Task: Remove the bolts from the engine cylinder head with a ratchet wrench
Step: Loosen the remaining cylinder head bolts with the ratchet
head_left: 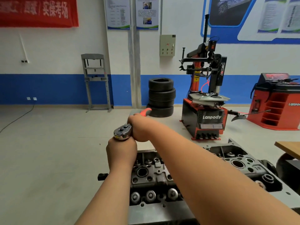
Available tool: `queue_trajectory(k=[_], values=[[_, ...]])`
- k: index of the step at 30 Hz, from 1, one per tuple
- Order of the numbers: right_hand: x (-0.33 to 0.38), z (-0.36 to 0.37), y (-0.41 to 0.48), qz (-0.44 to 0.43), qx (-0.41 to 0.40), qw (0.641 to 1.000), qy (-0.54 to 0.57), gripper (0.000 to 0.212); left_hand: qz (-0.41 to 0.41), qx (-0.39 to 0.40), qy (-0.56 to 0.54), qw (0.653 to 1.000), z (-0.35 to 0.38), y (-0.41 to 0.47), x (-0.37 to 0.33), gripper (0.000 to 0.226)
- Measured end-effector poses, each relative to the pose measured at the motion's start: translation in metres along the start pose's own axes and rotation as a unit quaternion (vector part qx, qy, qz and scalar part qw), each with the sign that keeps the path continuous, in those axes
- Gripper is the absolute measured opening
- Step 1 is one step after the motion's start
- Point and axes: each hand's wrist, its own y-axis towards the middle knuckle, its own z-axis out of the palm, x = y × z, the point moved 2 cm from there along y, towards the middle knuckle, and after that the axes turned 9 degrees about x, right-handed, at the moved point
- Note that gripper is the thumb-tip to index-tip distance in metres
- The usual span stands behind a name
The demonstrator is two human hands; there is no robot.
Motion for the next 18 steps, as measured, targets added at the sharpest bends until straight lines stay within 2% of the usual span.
queue_trajectory(k=[3,6,9,12,13,15,17,18], values=[[-0.002,0.002,0.006,-0.032,0.01,0.998,0.05,0.043,-0.006,0.008,-0.005,1.0,0.0,-0.001,-0.002,0.018],[-0.008,0.008,-0.005,-0.007,-0.015,0.998,0.056,0.046,-0.016,0.017,-0.018,1.0,0.001,-0.004,-0.002,0.013],[-0.006,0.014,-0.031,0.071,-0.069,0.995,-0.02,0.055,-0.016,0.02,-0.011,1.0,0.002,-0.006,-0.006,0.012],[-0.002,0.035,-0.075,0.159,-0.085,0.976,-0.121,0.075,0.016,0.026,0.021,0.999,0.001,-0.011,-0.01,0.022],[0.002,0.044,-0.09,0.159,-0.096,0.975,-0.126,0.076,0.036,0.032,0.028,0.998,0.002,-0.012,-0.009,0.023],[0.016,0.06,-0.115,0.105,-0.098,0.981,-0.127,0.079,0.068,0.062,-0.009,0.996,0.002,-0.015,-0.006,0.016],[0.029,0.071,-0.128,0.05,-0.075,0.986,-0.14,0.083,0.069,0.075,-0.019,0.995,0.002,-0.013,-0.003,0.02],[0.032,0.071,-0.13,0.042,-0.072,0.986,-0.141,0.085,0.043,0.077,-0.014,0.996,0.003,-0.011,-0.001,0.026]])
